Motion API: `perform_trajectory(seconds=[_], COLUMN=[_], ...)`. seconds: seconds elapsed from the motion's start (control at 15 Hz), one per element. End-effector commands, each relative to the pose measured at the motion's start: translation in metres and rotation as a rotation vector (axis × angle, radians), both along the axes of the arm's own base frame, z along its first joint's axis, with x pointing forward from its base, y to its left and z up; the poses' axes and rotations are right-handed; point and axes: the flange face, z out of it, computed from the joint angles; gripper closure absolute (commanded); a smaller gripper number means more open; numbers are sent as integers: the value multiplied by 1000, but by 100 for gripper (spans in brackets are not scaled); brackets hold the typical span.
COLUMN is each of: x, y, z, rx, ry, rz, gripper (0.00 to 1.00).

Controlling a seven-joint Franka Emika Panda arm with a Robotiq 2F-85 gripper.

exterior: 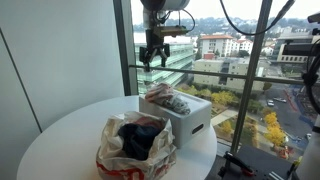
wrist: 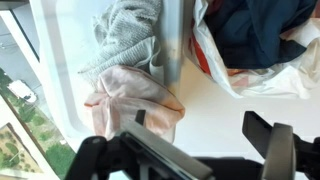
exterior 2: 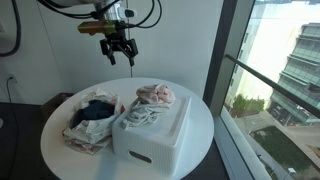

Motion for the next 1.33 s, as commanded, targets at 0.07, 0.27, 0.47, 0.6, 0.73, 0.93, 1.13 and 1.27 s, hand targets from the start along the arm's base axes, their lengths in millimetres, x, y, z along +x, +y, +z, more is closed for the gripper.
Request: perform_trajectory(seconds=[0.07,0.27,0.47,0.6,0.73,0.93,1.13,1.27], x=[37,60,80,91,99,107,109,107], y=[-52,-72,-87,-99,-109,-118,-124,-126], z=[-22,-60,-94,-117,-133,-152,-166,-166], rx=[-9,4,4,5,4,30,67,90], ry=[-4,22,43,66,77,94,109,108], rz=[-105,-112,-117,-129,-125,-129,-132,-140], gripper=[0,0,0,0,0,0,34,51])
